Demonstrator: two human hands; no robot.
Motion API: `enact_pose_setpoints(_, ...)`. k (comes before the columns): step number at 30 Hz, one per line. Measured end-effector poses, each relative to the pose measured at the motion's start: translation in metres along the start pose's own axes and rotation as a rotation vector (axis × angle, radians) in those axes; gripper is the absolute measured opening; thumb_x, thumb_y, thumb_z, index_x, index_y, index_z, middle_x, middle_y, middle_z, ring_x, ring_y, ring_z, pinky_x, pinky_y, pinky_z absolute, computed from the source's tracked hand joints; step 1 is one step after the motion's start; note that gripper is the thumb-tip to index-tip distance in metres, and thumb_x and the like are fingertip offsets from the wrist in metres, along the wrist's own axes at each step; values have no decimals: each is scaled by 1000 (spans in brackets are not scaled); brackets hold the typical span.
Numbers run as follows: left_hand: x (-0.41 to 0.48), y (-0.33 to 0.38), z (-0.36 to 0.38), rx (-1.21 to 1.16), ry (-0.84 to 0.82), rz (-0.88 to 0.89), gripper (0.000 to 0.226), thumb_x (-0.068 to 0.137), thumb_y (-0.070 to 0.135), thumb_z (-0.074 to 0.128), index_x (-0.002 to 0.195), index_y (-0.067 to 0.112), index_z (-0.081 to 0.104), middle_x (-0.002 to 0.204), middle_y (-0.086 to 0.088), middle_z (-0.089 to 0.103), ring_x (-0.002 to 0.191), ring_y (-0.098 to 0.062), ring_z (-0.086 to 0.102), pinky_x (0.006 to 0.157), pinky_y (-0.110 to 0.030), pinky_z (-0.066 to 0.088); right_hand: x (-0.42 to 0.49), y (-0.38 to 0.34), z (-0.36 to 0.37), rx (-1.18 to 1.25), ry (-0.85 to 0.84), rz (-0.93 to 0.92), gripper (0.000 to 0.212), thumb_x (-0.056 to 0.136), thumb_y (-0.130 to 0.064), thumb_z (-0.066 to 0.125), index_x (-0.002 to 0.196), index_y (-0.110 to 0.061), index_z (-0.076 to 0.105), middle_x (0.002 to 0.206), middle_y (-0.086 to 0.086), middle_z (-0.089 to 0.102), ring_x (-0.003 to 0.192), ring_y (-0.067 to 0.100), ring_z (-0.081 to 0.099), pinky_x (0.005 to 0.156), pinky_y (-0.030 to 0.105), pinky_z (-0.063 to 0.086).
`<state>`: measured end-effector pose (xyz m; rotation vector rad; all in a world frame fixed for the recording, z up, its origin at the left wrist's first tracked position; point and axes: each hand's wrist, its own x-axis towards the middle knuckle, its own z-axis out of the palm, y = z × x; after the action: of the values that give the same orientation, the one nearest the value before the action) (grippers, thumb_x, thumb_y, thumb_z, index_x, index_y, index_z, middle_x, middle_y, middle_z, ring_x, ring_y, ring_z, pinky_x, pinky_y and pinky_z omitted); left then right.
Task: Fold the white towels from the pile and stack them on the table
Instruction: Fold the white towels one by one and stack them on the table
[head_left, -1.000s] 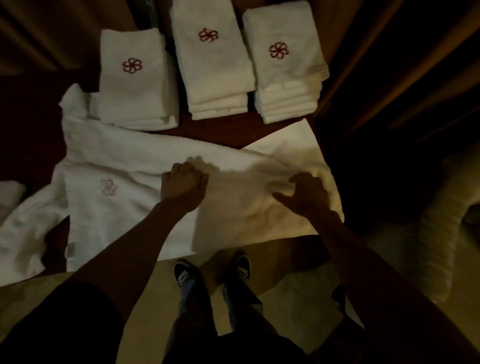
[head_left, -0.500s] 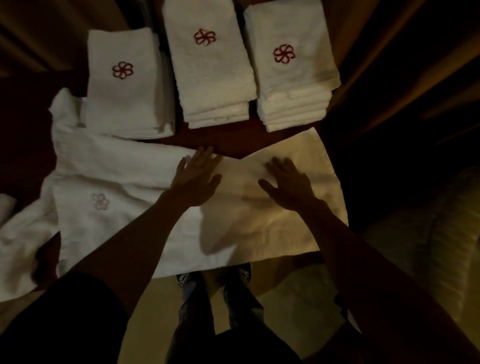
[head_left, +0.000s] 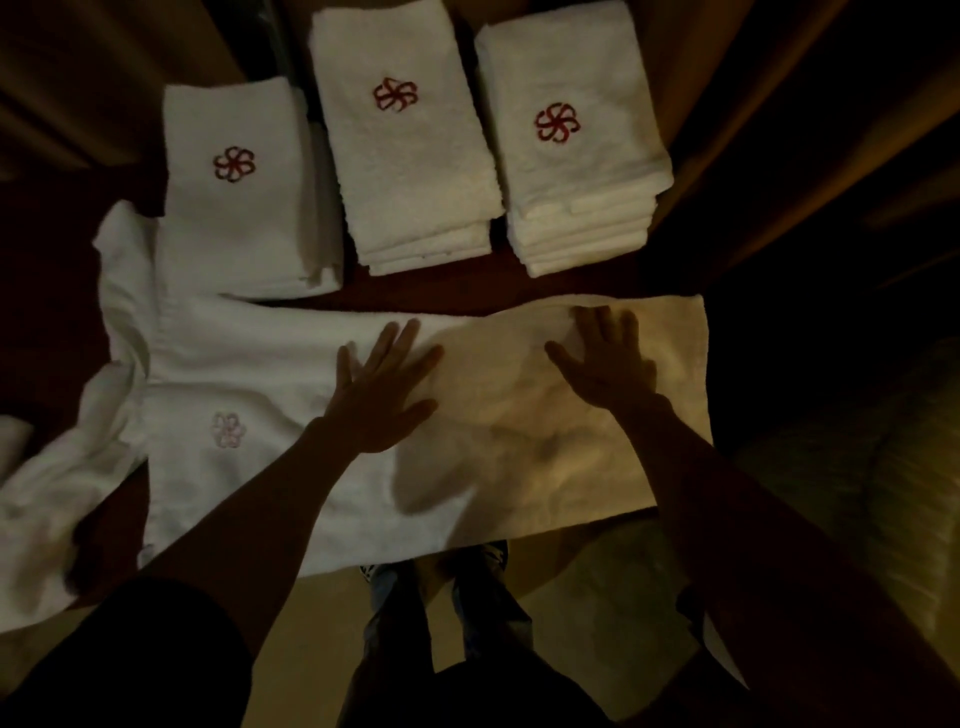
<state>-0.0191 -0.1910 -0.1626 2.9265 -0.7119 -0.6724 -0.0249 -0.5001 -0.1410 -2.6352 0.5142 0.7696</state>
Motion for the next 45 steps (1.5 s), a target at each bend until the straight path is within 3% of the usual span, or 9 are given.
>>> enact_pose_setpoints(4, 1, -2, 0, -17, -12, 6, 79, 90, 75, 35, 154, 50, -4, 163, 6, -25, 151, -23, -18, 111, -75, 6, 10, 0, -1, -28, -15, 14, 94, 86, -81, 40, 157, -38, -3, 167, -5, -12, 152, 30, -18, 114, 72, 10)
enact_pose_setpoints(8, 0, -1, -3, -79, 53, -10, 71, 92, 67, 42, 154, 42, 16, 167, 1, -8, 153, -24, -5, 112, -74, 13, 12, -1, -2, -53, 1, -1, 99, 84, -80, 46, 158, -37, -4, 167, -4, -12, 152, 31, -17, 114, 72, 10)
enact_pose_setpoints(15, 4, -7, -11, -71, 182, -134, 64, 101, 43, 41, 158, 31, 14, 167, -3, 3, 154, -24, 1, 116, -67, 11, -10, -13, 9, -145, 222, -106, 81, 95, -52, 55, 158, -21, 14, 166, 9, 12, 153, 35, 7, 119, 55, 24)
enact_pose_setpoints(19, -3, -12, -16, -75, 241, -124, 62, 98, 37, 52, 154, 26, 29, 154, -11, 38, 142, -32, 35, 109, -60, 30, -20, -20, 23, -114, 124, -259, 77, 96, -37, 59, 158, -25, 15, 167, 2, 7, 154, 28, 0, 117, 64, 22)
enact_pose_setpoints(23, -6, -12, -22, -32, 218, -180, 55, 97, 50, 41, 147, 28, 40, 132, -11, 51, 119, -36, 51, 93, -54, 45, -17, -21, 26, -137, 36, -265, 80, 91, -52, 61, 155, -35, 18, 167, -1, 2, 153, 31, -5, 111, 72, 24)
enact_pose_setpoints(29, -21, -18, -24, -93, 181, -304, 51, 96, 52, 32, 100, 13, 64, 97, -14, 66, 92, -39, 64, 77, -49, 55, -21, -24, 27, -76, 5, -172, 80, 84, -70, 58, 150, -50, 18, 162, -5, 7, 152, 31, 0, 102, 79, 27)
enact_pose_setpoints(32, -31, -24, -24, -30, 177, -325, 43, 88, 51, 53, 104, 13, 66, 111, -16, 59, 108, -38, 54, 89, -51, 45, -26, -29, 29, -67, 40, -127, 74, 89, -70, 49, 150, -55, 9, 161, 3, 12, 150, 35, 6, 100, 79, 29)
enact_pose_setpoints(37, -44, -37, -27, -35, 136, -176, 48, 76, 57, 57, 96, 14, 65, 107, -8, 61, 107, -32, 57, 92, -47, 43, -32, -36, 22, -85, -22, 6, 79, 86, -78, 45, 150, -57, 4, 163, 5, 0, 148, 42, -3, 101, 79, 28)
enact_pose_setpoints(45, -51, -54, -34, 27, -125, -206, 70, 79, 65, 66, 130, 21, 48, 125, -5, 61, 115, -32, 60, 94, -44, 49, -40, -32, 29, -93, -38, -11, 96, 76, -86, 49, 147, -60, -9, 162, -2, -2, 147, 42, -6, 100, 79, 30)
